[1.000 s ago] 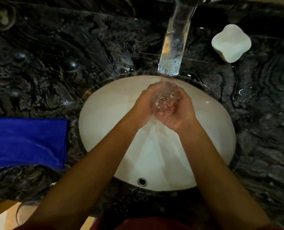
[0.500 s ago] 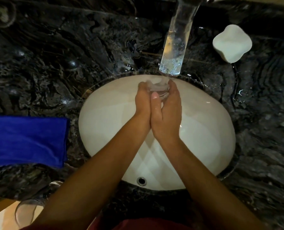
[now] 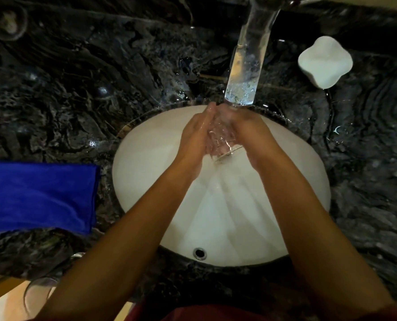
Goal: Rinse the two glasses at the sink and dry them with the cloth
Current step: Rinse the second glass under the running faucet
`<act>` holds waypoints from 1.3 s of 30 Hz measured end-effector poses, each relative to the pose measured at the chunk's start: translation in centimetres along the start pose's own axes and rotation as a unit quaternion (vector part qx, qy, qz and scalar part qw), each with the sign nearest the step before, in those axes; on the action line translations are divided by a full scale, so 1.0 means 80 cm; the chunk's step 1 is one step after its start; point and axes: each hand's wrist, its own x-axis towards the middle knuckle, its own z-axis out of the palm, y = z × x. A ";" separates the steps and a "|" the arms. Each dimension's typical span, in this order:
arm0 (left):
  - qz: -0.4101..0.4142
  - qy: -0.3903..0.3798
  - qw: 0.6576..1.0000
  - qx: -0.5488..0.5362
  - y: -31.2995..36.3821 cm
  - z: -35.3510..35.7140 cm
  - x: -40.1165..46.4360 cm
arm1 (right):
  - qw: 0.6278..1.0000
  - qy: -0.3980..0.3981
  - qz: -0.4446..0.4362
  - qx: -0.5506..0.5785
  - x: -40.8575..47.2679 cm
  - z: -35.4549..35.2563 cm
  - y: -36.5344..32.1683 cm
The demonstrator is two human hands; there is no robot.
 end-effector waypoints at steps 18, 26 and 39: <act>-0.021 -0.072 0.994 0.078 0.012 -0.016 -0.019 | 0.991 0.056 -0.090 -0.086 -0.014 -0.045 0.043; 0.091 -0.116 0.971 0.189 0.014 -0.031 -0.024 | 0.984 -0.083 0.120 0.106 -0.007 -0.043 0.031; -0.020 -0.143 0.987 0.074 0.006 -0.028 -0.038 | 0.994 0.060 -0.088 -0.009 -0.027 -0.016 0.051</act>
